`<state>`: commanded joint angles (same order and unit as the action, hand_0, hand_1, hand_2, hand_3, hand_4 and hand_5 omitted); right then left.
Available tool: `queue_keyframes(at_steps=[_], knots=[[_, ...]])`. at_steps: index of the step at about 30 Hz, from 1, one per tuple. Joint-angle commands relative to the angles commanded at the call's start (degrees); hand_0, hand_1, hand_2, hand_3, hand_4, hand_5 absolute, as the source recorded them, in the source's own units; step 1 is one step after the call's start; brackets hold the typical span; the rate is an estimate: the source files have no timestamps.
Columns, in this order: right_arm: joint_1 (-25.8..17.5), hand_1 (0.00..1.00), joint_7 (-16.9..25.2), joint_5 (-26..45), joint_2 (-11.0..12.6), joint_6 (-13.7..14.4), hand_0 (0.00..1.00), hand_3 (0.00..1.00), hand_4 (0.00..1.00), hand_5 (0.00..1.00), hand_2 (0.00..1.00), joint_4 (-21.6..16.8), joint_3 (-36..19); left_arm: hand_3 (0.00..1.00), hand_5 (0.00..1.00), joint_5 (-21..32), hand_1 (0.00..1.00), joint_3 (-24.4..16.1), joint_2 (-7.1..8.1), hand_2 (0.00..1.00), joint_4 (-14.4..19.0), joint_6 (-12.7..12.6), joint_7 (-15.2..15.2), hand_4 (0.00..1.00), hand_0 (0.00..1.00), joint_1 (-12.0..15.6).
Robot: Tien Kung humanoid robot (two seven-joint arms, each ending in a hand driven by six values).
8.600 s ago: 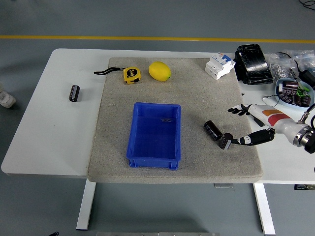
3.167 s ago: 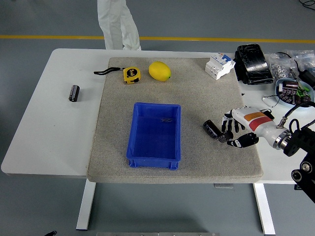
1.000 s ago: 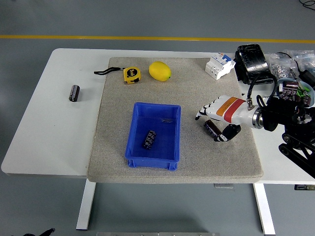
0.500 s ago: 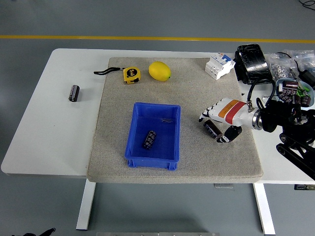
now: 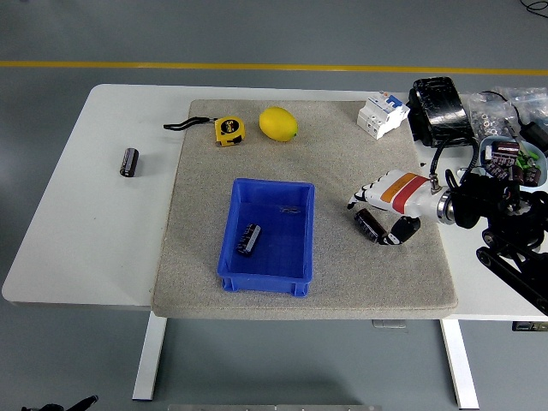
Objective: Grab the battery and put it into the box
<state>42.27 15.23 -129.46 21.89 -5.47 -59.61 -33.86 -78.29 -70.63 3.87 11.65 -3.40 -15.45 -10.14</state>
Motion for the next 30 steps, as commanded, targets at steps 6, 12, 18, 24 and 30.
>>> queue_keyframes(at_steps=[6,12,18,24,30], knots=[[0.0,0.649,0.4,0.3,-0.6,0.9,0.581,0.786,0.913,0.158,0.739,1.8,0.3,0.782,0.781,0.3,0.645,0.3,-0.04,0.771,0.0,0.0,0.0,0.758,0.706,-0.3],[-0.1,0.609,1.0,0.7,-0.9,2.0,0.543,0.726,0.887,0.151,0.685,3.0,0.5,0.782,0.780,0.4,0.645,0.3,-0.09,0.771,0.0,-0.1,0.0,0.758,0.706,-0.3],[-0.3,0.477,1.7,1.1,-0.9,3.5,0.441,0.551,0.670,0.010,0.523,3.5,0.6,0.782,0.783,0.4,0.646,0.2,-0.13,0.771,0.0,0.0,0.0,0.759,0.706,-0.2],[-0.3,0.411,2.4,1.7,-0.8,4.9,0.377,0.459,0.646,0.002,0.456,3.4,0.6,0.782,0.779,0.3,0.647,0.2,-0.12,0.771,0.0,0.0,0.0,0.757,0.706,-0.2],[-0.4,0.385,2.3,2.1,-0.6,4.5,0.351,0.443,0.681,0.002,0.439,3.0,0.3,0.783,0.778,0.3,0.647,0.1,-0.08,0.771,0.0,0.1,0.1,0.758,0.705,-0.2]])
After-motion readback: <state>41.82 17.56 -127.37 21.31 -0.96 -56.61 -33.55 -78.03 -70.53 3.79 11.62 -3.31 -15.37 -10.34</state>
